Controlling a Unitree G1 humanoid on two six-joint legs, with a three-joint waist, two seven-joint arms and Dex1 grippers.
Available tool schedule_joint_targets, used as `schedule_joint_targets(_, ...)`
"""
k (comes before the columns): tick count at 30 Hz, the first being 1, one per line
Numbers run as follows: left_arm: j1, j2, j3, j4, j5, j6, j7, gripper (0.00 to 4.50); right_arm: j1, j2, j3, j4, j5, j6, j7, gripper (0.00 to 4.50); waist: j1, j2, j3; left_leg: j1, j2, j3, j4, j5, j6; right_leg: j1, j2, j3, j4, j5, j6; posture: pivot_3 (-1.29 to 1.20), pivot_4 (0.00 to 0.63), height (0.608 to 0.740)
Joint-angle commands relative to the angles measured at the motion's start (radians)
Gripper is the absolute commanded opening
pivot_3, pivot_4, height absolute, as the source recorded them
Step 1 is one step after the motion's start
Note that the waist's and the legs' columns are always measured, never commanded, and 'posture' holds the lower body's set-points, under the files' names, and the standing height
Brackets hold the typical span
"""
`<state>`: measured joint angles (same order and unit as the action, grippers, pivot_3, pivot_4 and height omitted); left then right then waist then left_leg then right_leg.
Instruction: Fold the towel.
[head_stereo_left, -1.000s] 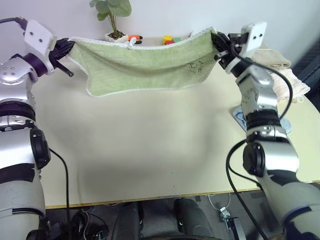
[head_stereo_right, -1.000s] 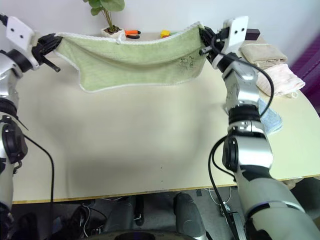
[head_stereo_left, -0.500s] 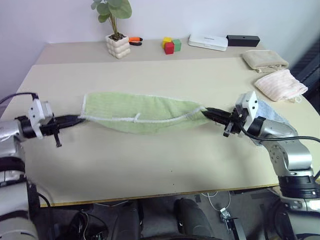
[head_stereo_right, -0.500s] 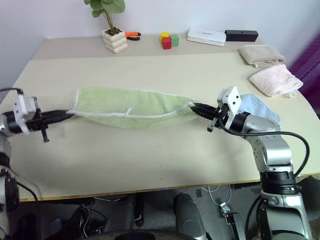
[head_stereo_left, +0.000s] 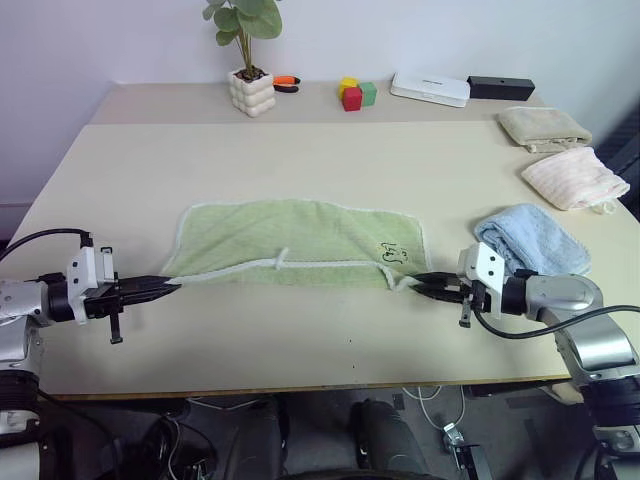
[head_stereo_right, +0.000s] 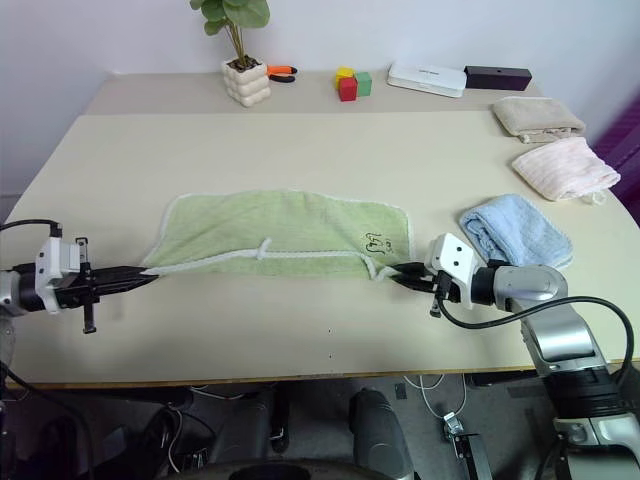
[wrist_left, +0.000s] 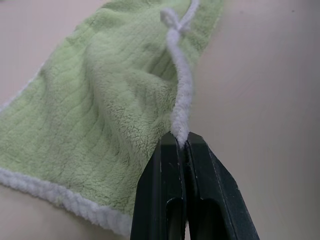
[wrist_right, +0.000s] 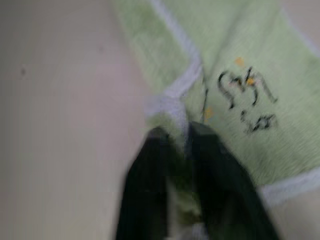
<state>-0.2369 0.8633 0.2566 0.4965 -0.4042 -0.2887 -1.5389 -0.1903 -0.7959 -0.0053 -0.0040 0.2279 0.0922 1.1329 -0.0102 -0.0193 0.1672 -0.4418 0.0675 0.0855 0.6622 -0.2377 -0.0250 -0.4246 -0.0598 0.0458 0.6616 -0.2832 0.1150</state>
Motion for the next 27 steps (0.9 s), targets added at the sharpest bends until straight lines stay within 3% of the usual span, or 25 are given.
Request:
schedule_joint_targets(1, -0.005, 0.008, 0.014, -0.031, -0.016, 0.010, 0.016, 0.00, -0.014, -0.035, -0.007, -0.014, -0.051, -0.075, -0.014, 2.74, 0.000, 0.000, 0.000, 0.000, 0.000, 0.000, 0.000, 0.000, 0.000, 0.000, 0.000, 0.000, 0.000, 0.000, 0.000, 0.00, 0.150, 0.735)
schedule_joint_targets(13, -0.027, 0.003, 0.000, -0.041, -0.013, 0.017, 0.033, 0.00, -0.024, -0.041, 0.041, -0.068, -0.160, -0.188, -0.057, 2.74, 0.000, 0.000, 0.000, 0.000, 0.000, 0.000, 0.000, 0.000, 0.000, 0.000, 0.000, 0.000, 0.000, 0.000, 0.000, 0.00, 0.150, 0.735)
schedule_joint_targets(19, -0.022, 0.003, -0.001, -0.058, -0.016, 0.031, 0.038, 0.00, -0.037, -0.044, 0.056, -0.091, -0.155, -0.185, -0.037, 0.05, 0.001, 0.000, 0.000, 0.000, 0.000, 0.000, 0.001, 0.000, 0.000, 0.000, 0.000, 0.000, 0.000, 0.000, 0.000, 0.00, 0.150, 0.735)
schedule_joint_targets(27, 0.034, 0.039, 0.013, -0.083, -0.018, 0.046, 0.001, 0.00, 0.022, -0.111, 0.027, -0.099, -0.110, -0.234, 0.046, 0.01, 0.000, 0.000, 0.000, 0.000, 0.000, 0.000, 0.001, 0.000, 0.000, 0.000, 0.000, 0.000, 0.000, 0.000, 0.000, 0.00, 0.150, 0.735)
